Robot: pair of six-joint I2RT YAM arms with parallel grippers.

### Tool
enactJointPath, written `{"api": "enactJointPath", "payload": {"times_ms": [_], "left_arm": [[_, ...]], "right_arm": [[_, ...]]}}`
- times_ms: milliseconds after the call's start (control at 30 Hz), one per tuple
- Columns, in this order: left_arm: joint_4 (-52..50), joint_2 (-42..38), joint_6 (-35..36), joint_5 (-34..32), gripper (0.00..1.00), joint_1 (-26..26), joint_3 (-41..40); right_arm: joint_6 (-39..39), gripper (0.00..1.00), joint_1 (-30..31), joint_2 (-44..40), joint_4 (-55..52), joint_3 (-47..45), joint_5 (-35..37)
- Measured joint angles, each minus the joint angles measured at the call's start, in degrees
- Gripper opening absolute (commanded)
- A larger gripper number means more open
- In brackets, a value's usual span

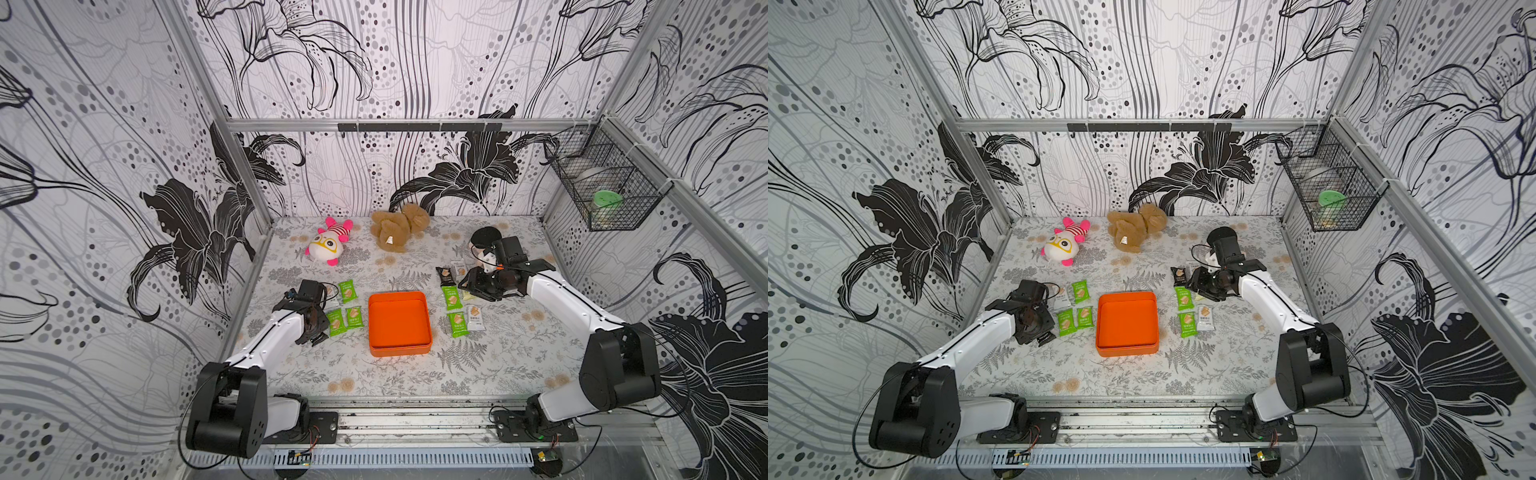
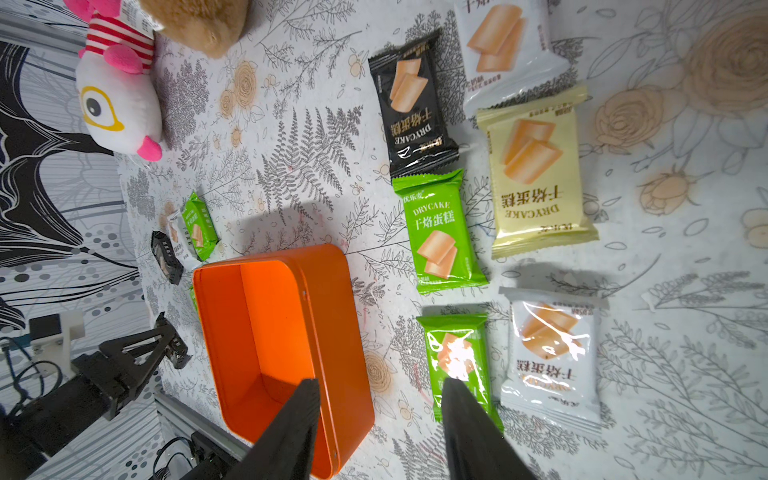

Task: Take the cookies out of the storage box
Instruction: Place the cookie at the center of the board.

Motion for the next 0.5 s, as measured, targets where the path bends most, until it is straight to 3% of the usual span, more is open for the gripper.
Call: {"api": "enactJointPath", "payload": {"times_ms": [267, 500], "left_arm": [[1.25, 3.48, 2.64, -0.07, 0.44, 1.18, 0.04], [1.6, 4.96, 3.89, -0.04, 0.69, 1.36, 1.05]], "right_arm": [[-0.04, 0.53, 0.0, -0.02, -0.04, 0.0, 0.26], [-1.11, 0.54, 0.0, -0.02, -0.07, 0.0, 1.22]]}}
